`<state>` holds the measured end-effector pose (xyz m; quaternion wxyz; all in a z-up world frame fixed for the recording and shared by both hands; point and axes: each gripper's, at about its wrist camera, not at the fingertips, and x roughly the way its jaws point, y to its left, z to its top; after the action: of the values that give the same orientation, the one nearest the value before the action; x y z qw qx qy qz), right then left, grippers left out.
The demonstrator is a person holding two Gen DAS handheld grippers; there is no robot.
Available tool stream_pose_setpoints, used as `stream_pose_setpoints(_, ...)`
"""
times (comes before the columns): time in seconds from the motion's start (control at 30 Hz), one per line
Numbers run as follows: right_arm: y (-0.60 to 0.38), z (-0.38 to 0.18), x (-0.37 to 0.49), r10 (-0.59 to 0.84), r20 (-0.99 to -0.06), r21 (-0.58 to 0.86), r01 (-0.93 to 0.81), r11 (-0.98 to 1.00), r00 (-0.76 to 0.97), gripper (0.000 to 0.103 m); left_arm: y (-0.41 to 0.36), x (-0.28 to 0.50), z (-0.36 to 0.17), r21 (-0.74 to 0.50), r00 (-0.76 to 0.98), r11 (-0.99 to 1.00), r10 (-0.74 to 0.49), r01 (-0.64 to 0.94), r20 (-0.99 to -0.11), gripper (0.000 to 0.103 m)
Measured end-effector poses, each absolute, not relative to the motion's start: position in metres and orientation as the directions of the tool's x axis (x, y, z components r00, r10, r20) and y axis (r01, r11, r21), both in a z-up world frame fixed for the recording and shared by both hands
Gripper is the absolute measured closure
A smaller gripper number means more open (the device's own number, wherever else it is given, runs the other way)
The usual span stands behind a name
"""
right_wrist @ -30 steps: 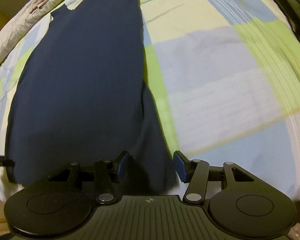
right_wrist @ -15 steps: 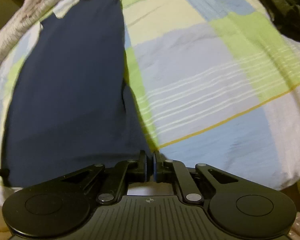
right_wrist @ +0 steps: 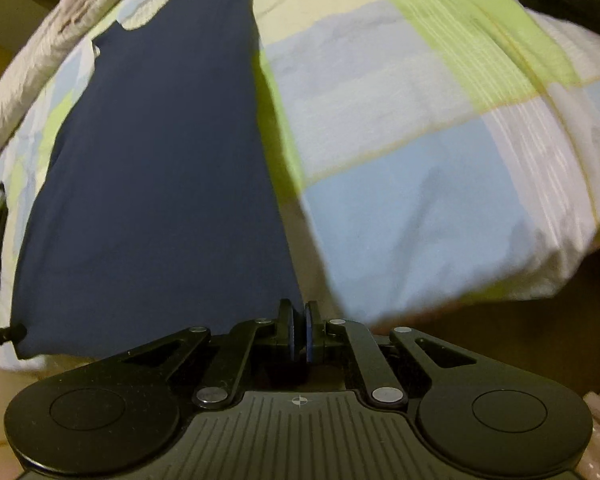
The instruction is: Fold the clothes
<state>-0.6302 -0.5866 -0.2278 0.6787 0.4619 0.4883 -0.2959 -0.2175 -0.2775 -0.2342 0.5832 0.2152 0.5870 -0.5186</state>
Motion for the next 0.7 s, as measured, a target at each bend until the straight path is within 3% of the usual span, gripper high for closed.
stream_pose_setpoints(0.17, -0.578, -0.233, -0.637, 0.063, -0.945, 0.321, 0.863, 0.391, 0.322, 0.100, -0.273, -0.229, -0.247, -0.352, -0.230, 0.437, -0.308, 0.828, -0.923, 0.102)
stream_pose_setpoints(0.4, -0.606, -0.221, -0.633, 0.021, -0.975, 0.209, 0.870, 0.446, 0.223, 0.099, -0.288, -0.204, -0.223, -0.233, -0.117, 0.456, -0.268, 0.859, -0.956, 0.095)
stream_pose_setpoints(0.57, -0.647, -0.201, -0.607, -0.043, -0.962, 0.209, 0.825, 0.524, 0.271, 0.095, -0.321, -0.173, -0.204, -0.184, -0.034, 0.446, -0.324, 0.876, -0.945, 0.079)
stream_pose_setpoints(0.6, -0.657, -0.197, -0.596, -0.053, -0.957, 0.212, 0.812, 0.543, 0.286, 0.083, -0.333, -0.168, -0.203, -0.181, -0.027, 0.431, -0.340, 0.884, -0.940, 0.078)
stream_pose_setpoints(0.63, -0.667, -0.193, -0.583, -0.066, -0.951, 0.215, 0.799, 0.562, 0.303, 0.059, -0.347, -0.162, -0.201, -0.180, -0.024, 0.410, -0.356, 0.894, -0.934, 0.076)
stream_pose_setpoints(0.7, -0.689, -0.185, -0.556, -0.091, -0.937, 0.219, 0.770, 0.599, 0.337, 0.047, -0.376, -0.147, -0.200, -0.175, -0.023, 0.362, -0.388, 0.915, -0.921, 0.072)
